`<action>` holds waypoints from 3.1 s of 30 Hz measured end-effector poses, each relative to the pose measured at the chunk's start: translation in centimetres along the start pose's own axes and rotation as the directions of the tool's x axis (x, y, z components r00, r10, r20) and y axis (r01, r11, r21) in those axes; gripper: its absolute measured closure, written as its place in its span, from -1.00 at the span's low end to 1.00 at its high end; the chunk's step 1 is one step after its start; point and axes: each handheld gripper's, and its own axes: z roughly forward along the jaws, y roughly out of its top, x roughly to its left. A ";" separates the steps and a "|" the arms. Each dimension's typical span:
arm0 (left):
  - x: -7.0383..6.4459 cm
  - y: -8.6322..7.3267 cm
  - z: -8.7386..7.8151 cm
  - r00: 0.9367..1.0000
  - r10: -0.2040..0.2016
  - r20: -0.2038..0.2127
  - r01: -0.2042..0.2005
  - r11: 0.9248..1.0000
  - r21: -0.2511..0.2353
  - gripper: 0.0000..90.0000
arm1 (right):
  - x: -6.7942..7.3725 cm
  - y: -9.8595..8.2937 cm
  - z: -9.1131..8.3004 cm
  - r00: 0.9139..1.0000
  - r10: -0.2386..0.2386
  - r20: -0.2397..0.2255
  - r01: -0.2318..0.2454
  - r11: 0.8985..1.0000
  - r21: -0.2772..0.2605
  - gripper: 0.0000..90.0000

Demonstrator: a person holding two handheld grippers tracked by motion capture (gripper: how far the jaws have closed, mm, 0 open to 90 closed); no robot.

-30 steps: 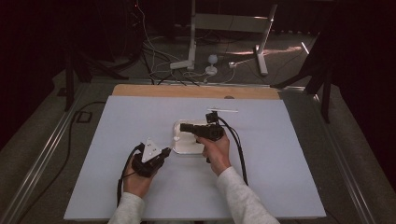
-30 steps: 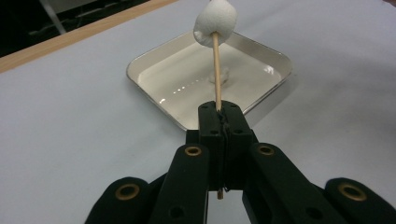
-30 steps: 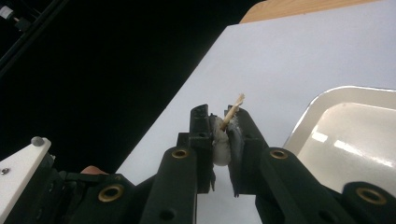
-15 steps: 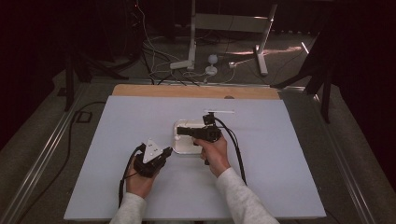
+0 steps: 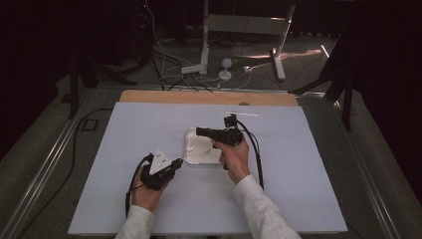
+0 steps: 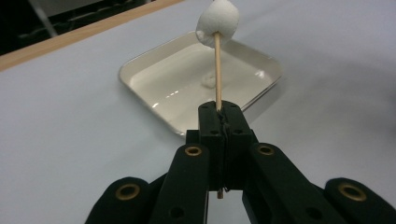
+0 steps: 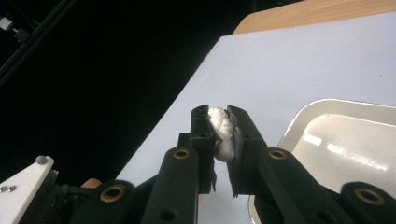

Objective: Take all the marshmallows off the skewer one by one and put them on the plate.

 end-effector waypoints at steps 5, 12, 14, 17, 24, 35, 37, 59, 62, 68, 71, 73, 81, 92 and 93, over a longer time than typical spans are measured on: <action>0.3 -1.0 0.1 0.997 0.051 -0.055 -0.045 0.993 0.112 1.00 | -0.8 1.1 -1.8 0.996 0.044 0.078 -0.033 0.990 -0.136 0.84; 2.0 -0.9 -0.7 0.995 -0.077 -0.063 0.080 0.996 0.044 1.00 | -1.4 3.1 -5.0 0.992 -0.058 0.110 0.063 0.997 -0.041 0.81; 1.9 -1.0 -0.7 0.994 -0.082 -0.068 0.086 0.995 0.045 1.00 | -1.5 2.8 -4.6 0.990 -0.069 0.122 0.073 0.997 -0.027 0.81; 2.2 -0.9 -0.7 0.993 -0.096 -0.062 0.099 0.994 0.042 1.00 | -1.7 2.2 -3.7 0.988 -0.086 0.127 0.085 0.996 0.010 0.79; 2.0 -0.8 -0.2 0.994 -0.093 -0.058 0.096 0.994 0.052 1.00 | -2.0 1.6 -1.9 0.982 -0.106 0.155 0.093 0.992 0.089 0.75; 1.6 -0.7 0.7 0.995 -0.088 -0.042 0.091 0.993 0.079 0.99 | -2.6 0.6 0.3 0.988 -0.080 0.133 0.060 0.987 0.150 0.22; 1.5 -0.7 0.9 0.996 -0.085 -0.042 0.088 0.992 0.085 0.99 | -2.7 0.5 0.4 0.988 -0.076 0.136 0.055 0.987 0.151 0.13; 1.1 0.0 0.6 0.992 -0.124 -0.025 0.124 0.992 0.019 0.99 | 0.2 -2.6 1.5 0.993 -0.120 -0.020 0.121 0.976 0.180 -0.16; 1.1 0.0 0.6 0.992 -0.128 -0.021 0.128 0.992 0.010 0.99 | 0.7 -3.2 2.1 0.993 -0.112 -0.047 0.119 0.976 0.184 -0.06; 0.7 0.2 0.6 0.992 -0.128 -0.007 0.128 0.992 -0.010 0.99 | 1.1 -3.9 3.2 0.994 -0.087 -0.064 0.098 0.977 0.190 0.04; 0.5 0.2 0.7 0.993 -0.117 0.009 0.117 0.993 -0.024 0.99 | 1.2 -4.1 3.7 0.995 -0.064 -0.071 0.076 0.978 0.194 0.22; 0.5 0.3 0.7 0.994 -0.113 0.015 0.113 0.993 -0.030 0.99 | 1.1 -4.2 3.8 0.996 -0.042 -0.074 0.055 0.980 0.191 0.41; 0.6 0.1 0.7 0.992 -0.126 0.023 0.127 0.991 -0.045 1.00 | 1.7 -4.4 3.8 0.995 -0.026 -0.095 0.040 0.988 0.148 0.79; 0.7 -0.1 0.5 0.992 -0.119 0.048 0.122 0.990 -0.066 1.00 | 2.0 -2.5 2.3 0.997 -0.037 -0.068 0.043 0.996 0.082 0.86; 0.7 0.0 0.4 0.992 -0.119 0.048 0.122 0.990 -0.068 1.00 | 2.0 -2.4 2.2 0.997 -0.037 -0.072 0.042 0.996 0.075 0.85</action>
